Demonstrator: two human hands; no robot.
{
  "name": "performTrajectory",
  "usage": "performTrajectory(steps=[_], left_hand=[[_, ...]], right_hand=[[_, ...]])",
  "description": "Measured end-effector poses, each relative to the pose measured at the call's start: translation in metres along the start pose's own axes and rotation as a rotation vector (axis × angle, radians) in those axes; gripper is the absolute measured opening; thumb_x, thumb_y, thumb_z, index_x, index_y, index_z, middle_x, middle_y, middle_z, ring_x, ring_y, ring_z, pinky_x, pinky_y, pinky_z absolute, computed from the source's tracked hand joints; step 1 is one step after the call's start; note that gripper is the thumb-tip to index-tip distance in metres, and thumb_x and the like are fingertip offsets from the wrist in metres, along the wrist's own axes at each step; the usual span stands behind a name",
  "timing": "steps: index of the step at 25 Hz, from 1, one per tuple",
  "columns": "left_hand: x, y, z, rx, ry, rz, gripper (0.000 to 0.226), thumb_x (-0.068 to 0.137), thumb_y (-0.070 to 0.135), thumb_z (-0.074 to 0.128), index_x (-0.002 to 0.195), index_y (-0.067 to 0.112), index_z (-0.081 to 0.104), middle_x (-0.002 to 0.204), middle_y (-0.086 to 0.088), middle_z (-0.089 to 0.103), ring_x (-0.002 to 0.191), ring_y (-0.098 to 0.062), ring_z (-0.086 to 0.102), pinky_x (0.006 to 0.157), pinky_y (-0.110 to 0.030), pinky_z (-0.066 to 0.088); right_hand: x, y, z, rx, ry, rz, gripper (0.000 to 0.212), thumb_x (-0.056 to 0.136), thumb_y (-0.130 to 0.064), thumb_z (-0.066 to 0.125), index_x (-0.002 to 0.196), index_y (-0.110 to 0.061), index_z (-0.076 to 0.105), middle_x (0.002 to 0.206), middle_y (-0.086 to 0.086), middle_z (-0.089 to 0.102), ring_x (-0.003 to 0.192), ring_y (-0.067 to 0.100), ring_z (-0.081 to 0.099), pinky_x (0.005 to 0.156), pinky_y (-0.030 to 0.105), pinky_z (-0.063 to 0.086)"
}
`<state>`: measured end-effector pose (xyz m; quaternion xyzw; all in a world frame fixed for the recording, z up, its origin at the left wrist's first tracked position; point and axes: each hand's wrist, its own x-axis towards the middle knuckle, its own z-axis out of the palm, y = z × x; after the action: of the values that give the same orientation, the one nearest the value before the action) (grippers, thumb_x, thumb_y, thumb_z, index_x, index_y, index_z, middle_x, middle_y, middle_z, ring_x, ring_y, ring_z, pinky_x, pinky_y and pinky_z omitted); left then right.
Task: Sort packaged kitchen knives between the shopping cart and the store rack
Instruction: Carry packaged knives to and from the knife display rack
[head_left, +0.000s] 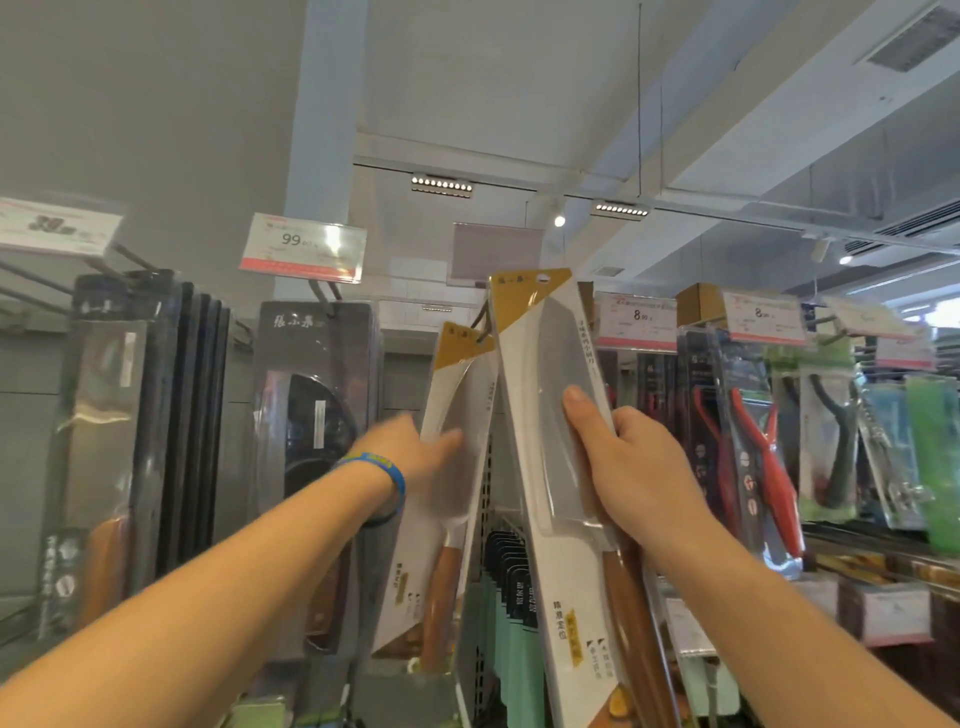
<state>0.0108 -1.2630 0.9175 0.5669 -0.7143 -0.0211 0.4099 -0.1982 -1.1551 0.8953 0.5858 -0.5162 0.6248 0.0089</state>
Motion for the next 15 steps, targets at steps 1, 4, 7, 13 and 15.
performTrajectory(steps=[1, 4, 7, 13, 15], left_hand=[[0.003, 0.012, -0.016, -0.045, 0.203, 0.120, 0.077, 0.087, 0.068, 0.055, 0.142, 0.013, 0.048, 0.125, -0.006, 0.064, 0.107, -0.025, 0.064, 0.092, -0.035, 0.053], [0.013, 0.058, -0.072, -0.475, 0.477, 0.452, 0.084, 0.080, 0.059, 0.071, 0.148, 0.026, 0.036, 0.138, 0.007, 0.054, 0.111, -0.010, 0.057, 0.082, -0.020, 0.048], [0.030, 0.095, -0.107, -0.302, 0.342, 0.517, 0.067, 0.081, 0.047, 0.077, 0.139, 0.029, 0.048, 0.129, 0.006, 0.059, 0.103, -0.008, 0.058, 0.068, -0.008, 0.038], [0.045, 0.105, -0.113, -0.240, 0.297, 0.524, 0.032, 0.088, 0.033, 0.073, 0.117, 0.024, 0.063, 0.107, 0.000, 0.066, 0.091, -0.016, 0.063, 0.063, -0.016, 0.046], [0.047, 0.104, -0.110, -0.255, 0.297, 0.528, 0.030, 0.088, 0.033, 0.073, 0.115, 0.026, 0.062, 0.107, 0.001, 0.065, 0.092, -0.017, 0.063, 0.065, -0.017, 0.047]], right_hand=[[-0.001, 0.001, 0.001, 0.008, -0.001, 0.001, 0.060, 0.090, -0.077, 0.046, 0.084, -0.020, 0.063, 0.079, -0.004, 0.069, 0.069, 0.010, 0.066, 0.055, 0.025, 0.041], [-0.003, 0.004, 0.003, 0.018, 0.013, 0.002, 0.063, 0.089, -0.077, 0.046, 0.081, -0.018, 0.063, 0.076, -0.004, 0.068, 0.066, 0.011, 0.065, 0.055, 0.026, 0.040], [-0.009, 0.005, 0.006, 0.026, 0.000, 0.007, 0.065, 0.089, -0.077, 0.046, 0.083, -0.015, 0.064, 0.078, 0.001, 0.069, 0.068, 0.014, 0.066, 0.055, 0.025, 0.043], [-0.028, 0.005, 0.027, -0.009, -0.083, 0.024, 0.058, 0.091, -0.073, 0.048, 0.084, -0.017, 0.062, 0.081, 0.000, 0.067, 0.074, 0.015, 0.065, 0.061, 0.030, 0.048], [-0.029, -0.001, 0.030, -0.005, -0.075, 0.031, 0.059, 0.092, -0.072, 0.048, 0.086, -0.015, 0.062, 0.083, 0.002, 0.068, 0.077, 0.019, 0.066, 0.066, 0.035, 0.052]])
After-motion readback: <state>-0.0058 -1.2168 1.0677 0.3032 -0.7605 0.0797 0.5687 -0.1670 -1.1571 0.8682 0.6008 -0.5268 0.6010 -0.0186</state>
